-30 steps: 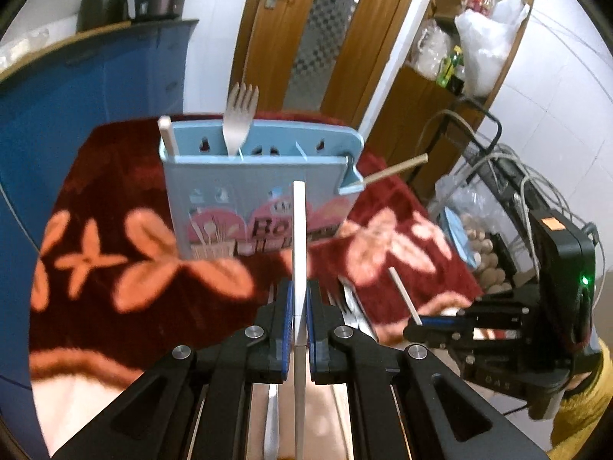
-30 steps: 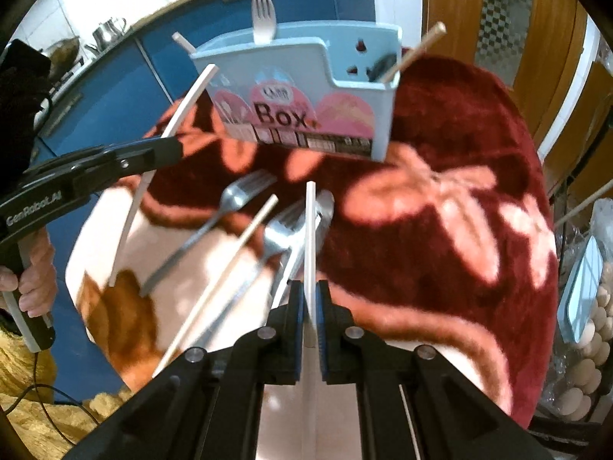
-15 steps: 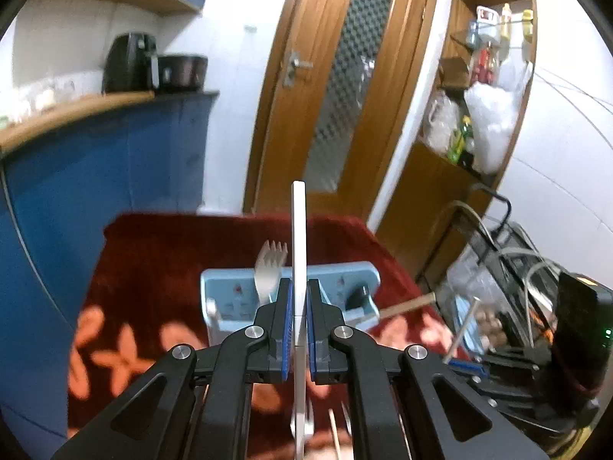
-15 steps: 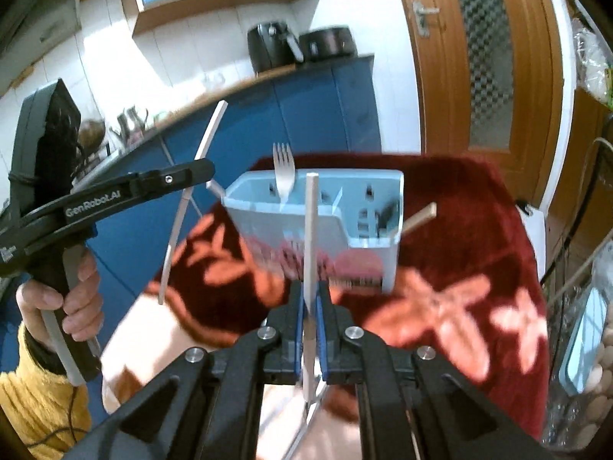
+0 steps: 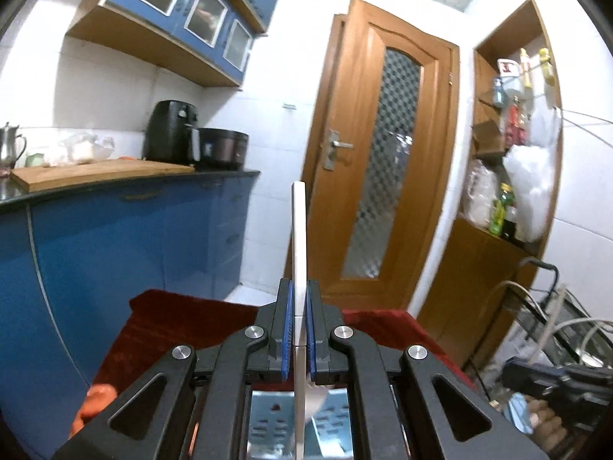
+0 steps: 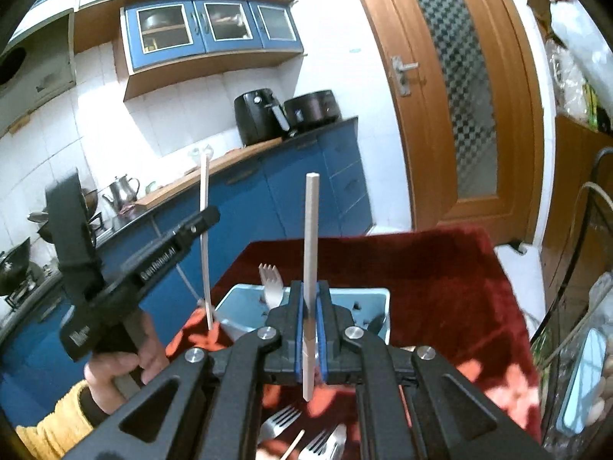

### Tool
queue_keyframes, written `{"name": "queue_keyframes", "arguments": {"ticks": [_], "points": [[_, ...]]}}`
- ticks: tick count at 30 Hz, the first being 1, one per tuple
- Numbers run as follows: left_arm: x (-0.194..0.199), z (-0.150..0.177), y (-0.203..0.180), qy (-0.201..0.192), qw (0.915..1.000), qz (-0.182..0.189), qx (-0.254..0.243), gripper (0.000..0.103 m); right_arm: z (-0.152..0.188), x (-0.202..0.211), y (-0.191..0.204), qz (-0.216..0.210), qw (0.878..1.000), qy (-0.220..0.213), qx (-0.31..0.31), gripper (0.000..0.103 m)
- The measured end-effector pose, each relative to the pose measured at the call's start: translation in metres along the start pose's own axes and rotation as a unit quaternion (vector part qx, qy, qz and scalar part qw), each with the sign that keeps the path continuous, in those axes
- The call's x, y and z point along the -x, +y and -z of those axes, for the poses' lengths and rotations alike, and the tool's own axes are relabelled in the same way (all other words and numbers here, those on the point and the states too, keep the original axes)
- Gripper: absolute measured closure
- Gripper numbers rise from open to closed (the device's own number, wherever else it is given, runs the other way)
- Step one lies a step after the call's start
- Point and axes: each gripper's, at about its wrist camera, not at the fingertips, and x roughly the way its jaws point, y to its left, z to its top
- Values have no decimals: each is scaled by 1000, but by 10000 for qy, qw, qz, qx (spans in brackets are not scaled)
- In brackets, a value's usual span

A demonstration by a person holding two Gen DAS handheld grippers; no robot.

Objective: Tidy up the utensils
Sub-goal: 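Carry the knife with the left tool while the right tool carries the chopstick into the caddy, then open both tools to drop the knife and chopstick into the caddy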

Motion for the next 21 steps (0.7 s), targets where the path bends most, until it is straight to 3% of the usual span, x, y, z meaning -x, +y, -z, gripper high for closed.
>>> {"name": "queue_keyframes", "arguments": {"ticks": [8, 12, 21], "points": [[-17, 20, 6, -196, 9989, -401, 146, 97, -9, -13, 0, 431, 9980, -432, 182, 96], [-21, 31, 4, -212, 9989, -409, 125, 96, -4, -31, 2, 672, 9958, -521, 329, 96], [-22, 43, 2, -37, 9995, -309, 2, 96, 12, -70, -9, 923, 9945, -196, 453, 96]]}}
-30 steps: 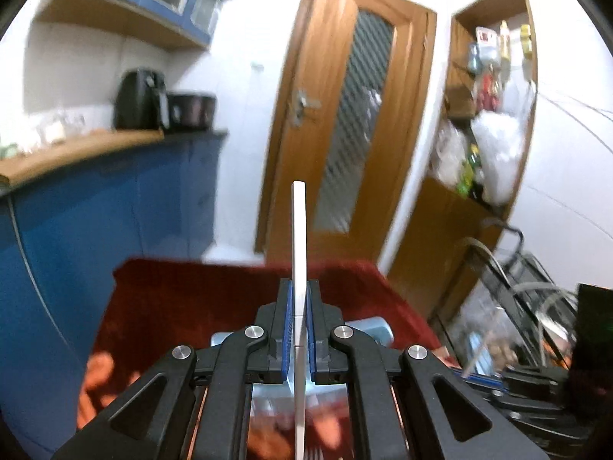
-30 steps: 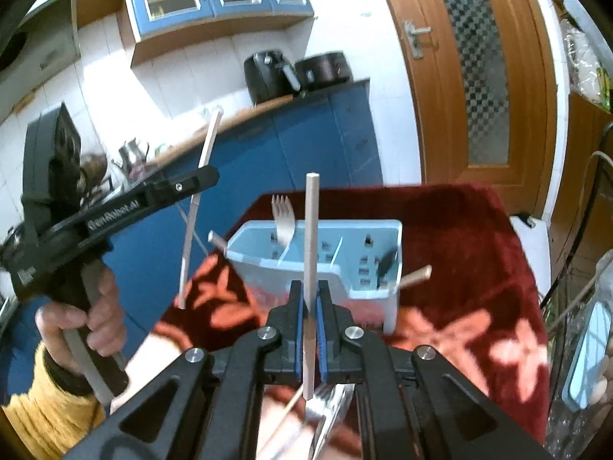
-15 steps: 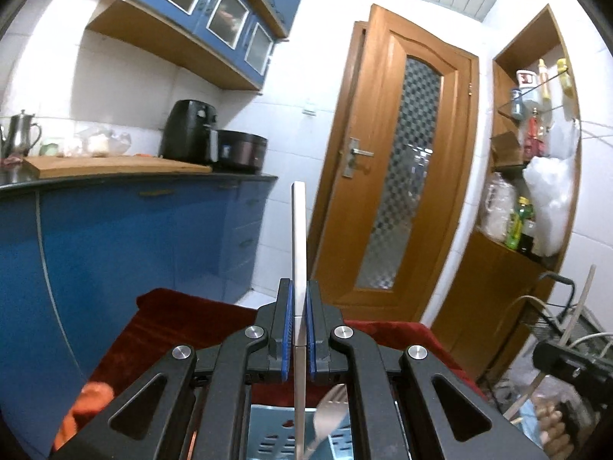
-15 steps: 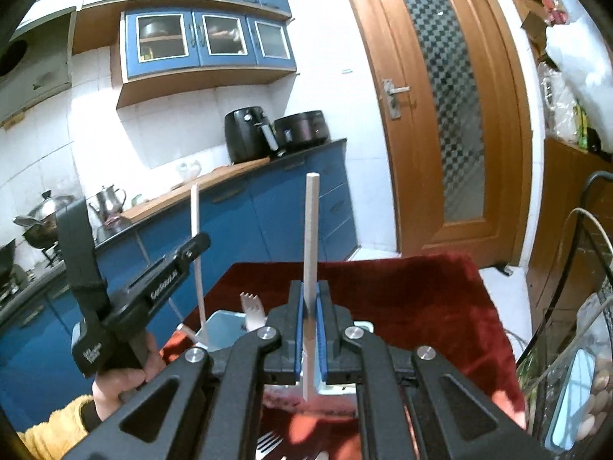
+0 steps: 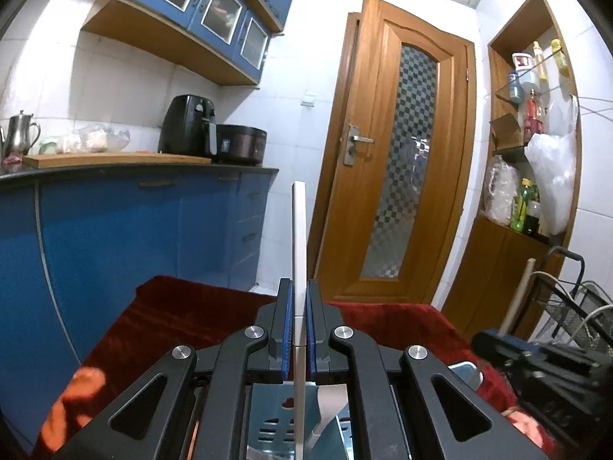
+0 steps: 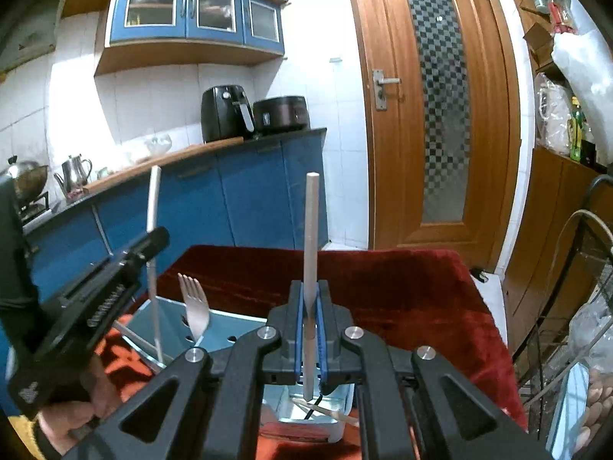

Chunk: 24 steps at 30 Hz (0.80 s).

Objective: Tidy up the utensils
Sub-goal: 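Open both tools to drop the knife and chopstick into the caddy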

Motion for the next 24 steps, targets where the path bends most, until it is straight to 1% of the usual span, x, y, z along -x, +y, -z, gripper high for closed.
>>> {"name": "queue_keyframes", "arguments": {"ticks": [3, 5, 7, 8, 9, 10, 11, 19, 24], "points": [[-3, 2, 3, 200, 9998, 37, 79, 96, 5, -9, -3, -97, 9999, 116, -82, 96], [-5, 3, 5, 321, 9994, 95, 100, 95, 9, -10, -5, -159, 9997, 118, -140, 95], [-4, 4, 6, 411, 9990, 127, 127, 89, 11, -11, -9, -292, 9991, 124, -274, 95], [-4, 4, 7, 437, 9988, 141, 141, 81, 11, -9, -11, -361, 9987, 98, -338, 95], [-4, 4, 8, 488, 9985, 154, 175, 69, 11, -8, -12, -396, 9985, 73, -370, 95], [-3, 5, 9, 535, 9982, 176, 206, 65, 11, -7, -11, -394, 9985, 57, -370, 94], [-3, 5, 10, 562, 9979, 196, 235, 64, 10, -5, -11, -374, 9987, 31, -347, 93], [20, -1, 7, 583, 9979, 252, 151, 64, 6, 24, -5, -468, 9979, -252, -363, 93], [46, -6, 8, 708, 9968, 357, 116, 64, 4, 53, -4, -463, 9972, -379, -442, 93]]}}
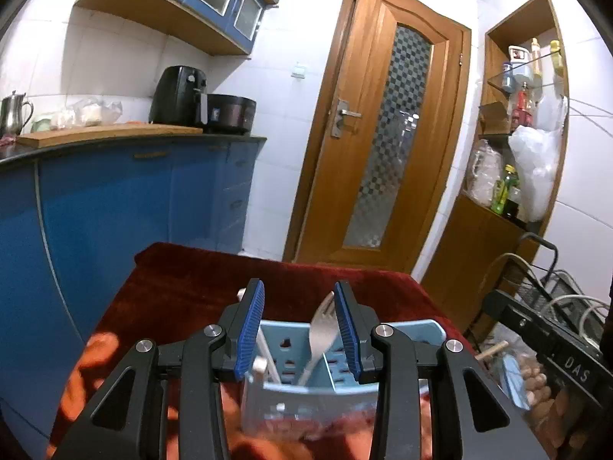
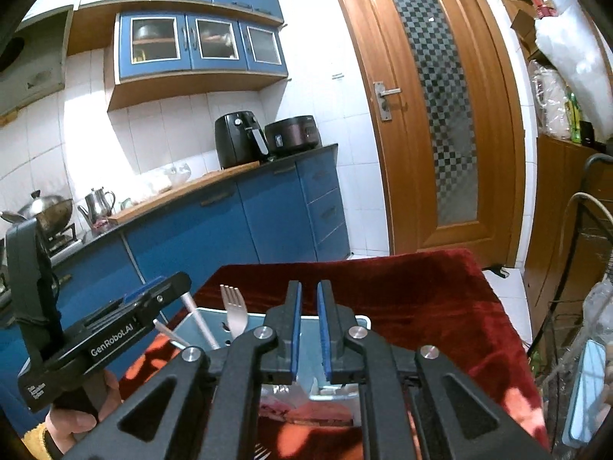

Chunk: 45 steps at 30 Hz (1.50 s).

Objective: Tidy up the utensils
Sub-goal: 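Open both tools to drop the knife and chopstick into the caddy, then grasp a metal fork with the left tool while the right tool grasps silver tongs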

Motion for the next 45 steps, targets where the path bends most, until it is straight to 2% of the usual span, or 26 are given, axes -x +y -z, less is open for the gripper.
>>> {"name": "queue_keyframes", "arguments": {"ticks": [8, 15, 23, 27, 33, 41, 45], "points": [[37, 8, -6, 347, 9989, -62, -320, 64, 8, 33, 3, -85, 9997, 177, -158, 93], [63, 30, -6, 765, 9962, -58, -415, 64, 32, 53, -2, -59, 9978, 551, -372, 93], [61, 58, 1, 1575, 9866, 64, -420, 64, 63, 66, -10, 134, 9936, 1013, -487, 90], [51, 77, 0, 2150, 9753, 135, -497, 64, 80, 67, -11, 281, 9900, 1318, -413, 88], [33, 99, -5, 2812, 9572, 129, -666, 64, 95, 70, -12, 289, 9869, 1539, -382, 87], [16, 118, -18, 3345, 9368, 213, -1001, 64, 104, 69, -17, 284, 9847, 1668, -423, 85], [9, 121, -26, 3486, 9292, 216, -1210, 71, 108, 68, -21, 299, 9833, 1732, -480, 85]]}}
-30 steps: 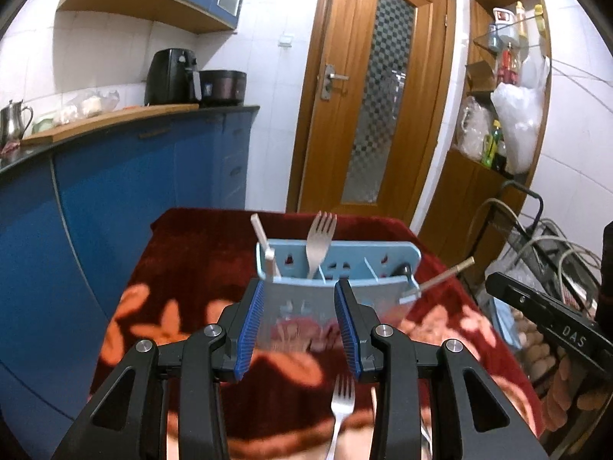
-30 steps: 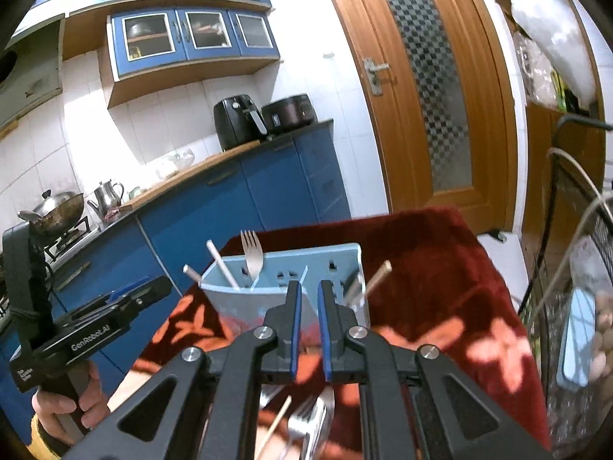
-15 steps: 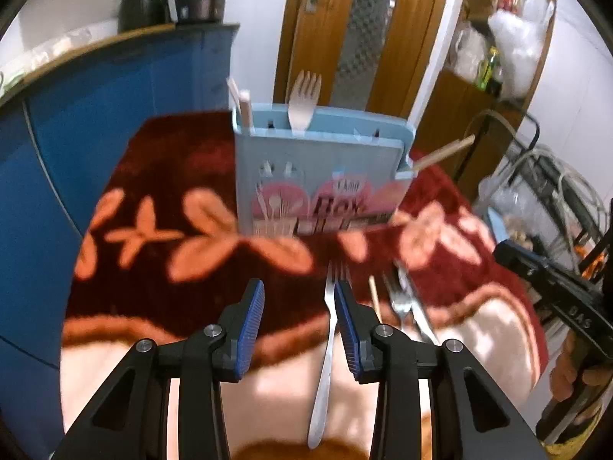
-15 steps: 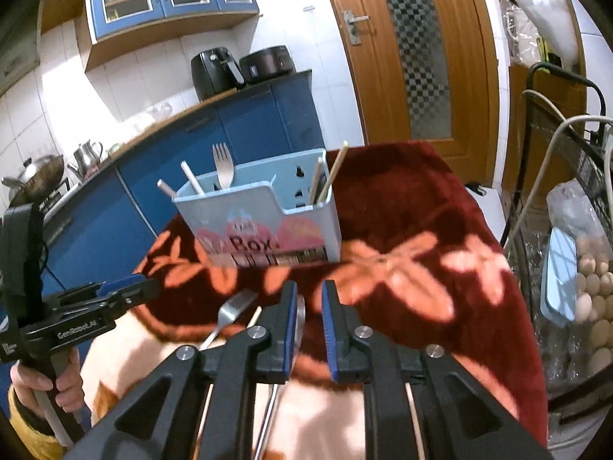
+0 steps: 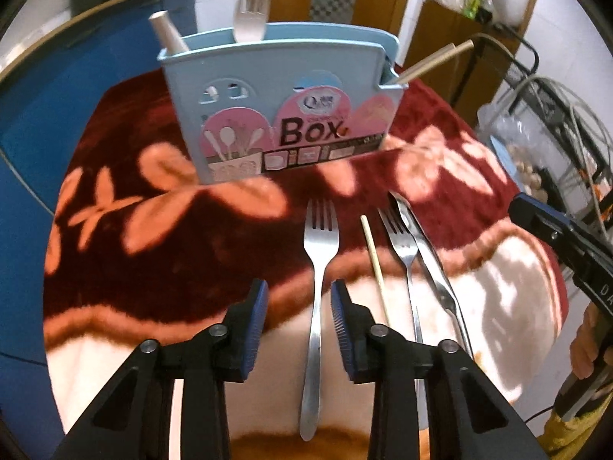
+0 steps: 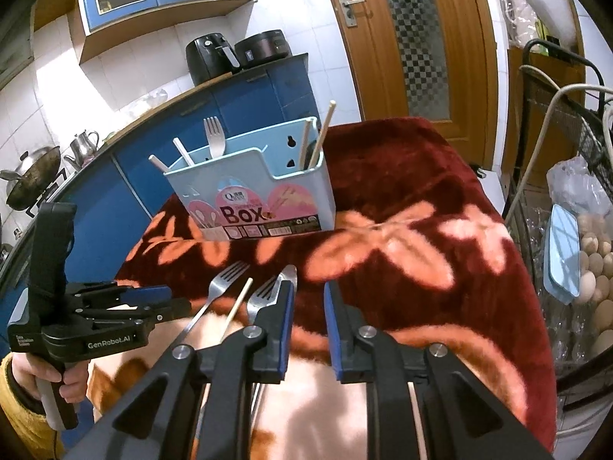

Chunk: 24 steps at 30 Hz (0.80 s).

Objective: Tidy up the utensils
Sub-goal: 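Grasp a metal fork with the left tool while the right tool grasps silver tongs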

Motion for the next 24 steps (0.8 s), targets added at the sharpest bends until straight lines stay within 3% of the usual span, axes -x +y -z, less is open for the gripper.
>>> {"name": "queue_keyframes", "arguments": {"ticks": [3, 7, 15, 20, 24], "points": [[-6, -5, -4, 232, 9996, 93, -86, 81, 1, -1, -4, 5, 10000, 26, -37, 85], [-15, -12, -9, 571, 9980, 205, -177, 84, 3, -3, -9, 2, 10000, 39, -86, 84], [-34, -24, -5, 1217, 9910, 540, 122, 90, 3, -5, -16, -20, 9999, 62, -147, 84], [-39, -26, 7, 1375, 9869, 711, 446, 101, 3, -7, -16, -58, 9999, 115, -115, 84], [-38, -23, 16, 1289, 9854, 899, 656, 101, 3, -9, -13, -76, 9997, 251, 14, 84]]}}
